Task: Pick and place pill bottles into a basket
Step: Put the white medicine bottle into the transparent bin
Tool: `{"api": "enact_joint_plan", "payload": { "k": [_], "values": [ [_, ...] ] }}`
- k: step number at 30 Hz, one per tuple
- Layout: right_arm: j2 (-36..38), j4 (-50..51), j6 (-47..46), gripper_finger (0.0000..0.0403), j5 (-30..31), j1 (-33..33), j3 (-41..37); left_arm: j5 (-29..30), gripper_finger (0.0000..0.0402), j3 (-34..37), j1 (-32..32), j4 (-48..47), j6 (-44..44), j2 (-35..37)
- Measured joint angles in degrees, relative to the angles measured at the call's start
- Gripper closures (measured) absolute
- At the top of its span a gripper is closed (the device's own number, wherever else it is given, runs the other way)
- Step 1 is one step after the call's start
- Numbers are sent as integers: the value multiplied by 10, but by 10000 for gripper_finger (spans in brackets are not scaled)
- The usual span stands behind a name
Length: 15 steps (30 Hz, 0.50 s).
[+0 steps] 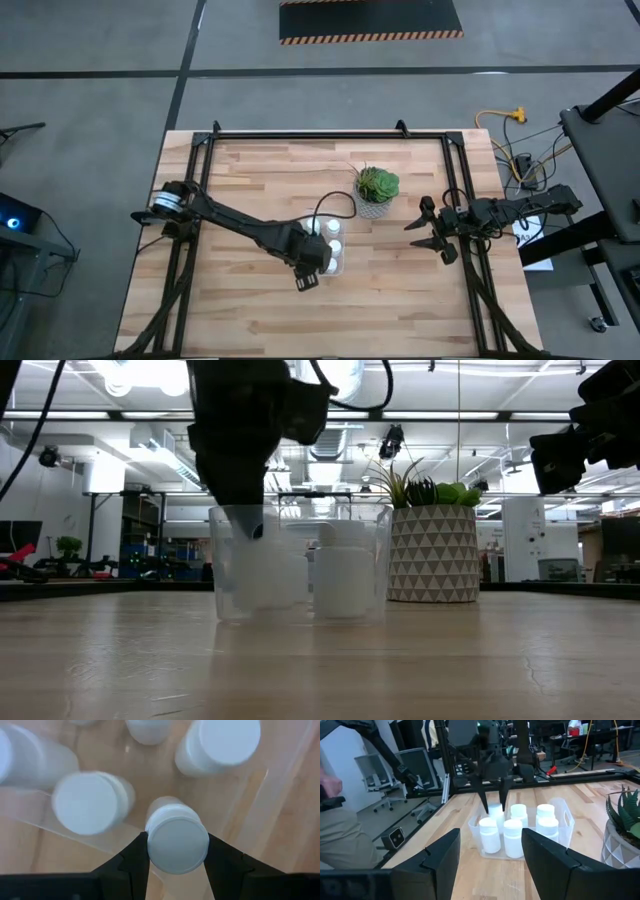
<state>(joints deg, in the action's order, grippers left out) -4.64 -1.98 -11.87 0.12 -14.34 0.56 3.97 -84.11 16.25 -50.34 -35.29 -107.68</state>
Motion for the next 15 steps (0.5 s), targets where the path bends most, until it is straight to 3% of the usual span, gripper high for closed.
{"api": "enact_joint_plan", "payload": {
  "k": [10, 15],
  "values": [
    [0, 0, 0, 202, 0, 0, 0, -23, 255, 38, 0, 25, -4, 7],
    [0, 0, 0, 202, 0, 0, 0, -25, 160, 32, 0, 17, -5, 2]
  ]
}}
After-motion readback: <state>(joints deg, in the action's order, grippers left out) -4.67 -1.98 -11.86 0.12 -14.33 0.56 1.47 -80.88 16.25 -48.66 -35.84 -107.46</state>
